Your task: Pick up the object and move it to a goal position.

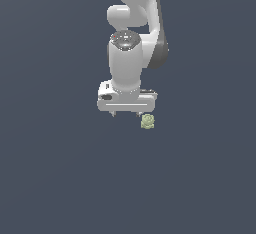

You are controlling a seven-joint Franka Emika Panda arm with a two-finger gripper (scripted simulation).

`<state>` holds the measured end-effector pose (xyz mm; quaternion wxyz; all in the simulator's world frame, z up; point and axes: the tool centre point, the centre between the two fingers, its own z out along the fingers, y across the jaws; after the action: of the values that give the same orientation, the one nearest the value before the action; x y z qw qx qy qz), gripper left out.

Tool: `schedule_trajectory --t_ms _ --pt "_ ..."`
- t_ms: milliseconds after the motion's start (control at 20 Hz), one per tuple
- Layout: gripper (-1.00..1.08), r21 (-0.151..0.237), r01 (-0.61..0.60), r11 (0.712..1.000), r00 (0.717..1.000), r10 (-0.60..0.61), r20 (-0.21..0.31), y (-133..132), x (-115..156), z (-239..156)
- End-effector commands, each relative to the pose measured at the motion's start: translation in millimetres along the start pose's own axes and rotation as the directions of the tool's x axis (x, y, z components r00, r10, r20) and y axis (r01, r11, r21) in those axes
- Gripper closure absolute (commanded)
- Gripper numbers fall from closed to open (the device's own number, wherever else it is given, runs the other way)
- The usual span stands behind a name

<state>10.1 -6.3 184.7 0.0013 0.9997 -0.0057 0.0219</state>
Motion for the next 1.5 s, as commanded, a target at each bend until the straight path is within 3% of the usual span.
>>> schedule_trajectory --t_ms 0,800,1100,1450 --pt "-0.92 0.0 0.0 1.0 1.0 0.0 0.0 0 0 0" --pt "-0.92 0.014 0.004 1.0 1.0 -0.005 0.01 0 -1 11" --pt "-0.92 0.012 -0.01 1.0 1.0 0.01 0.017 -22 -11 27" --pt "-0.92 0.006 -0.041 0.999 0.999 0.04 0.031 -68 -37 61"
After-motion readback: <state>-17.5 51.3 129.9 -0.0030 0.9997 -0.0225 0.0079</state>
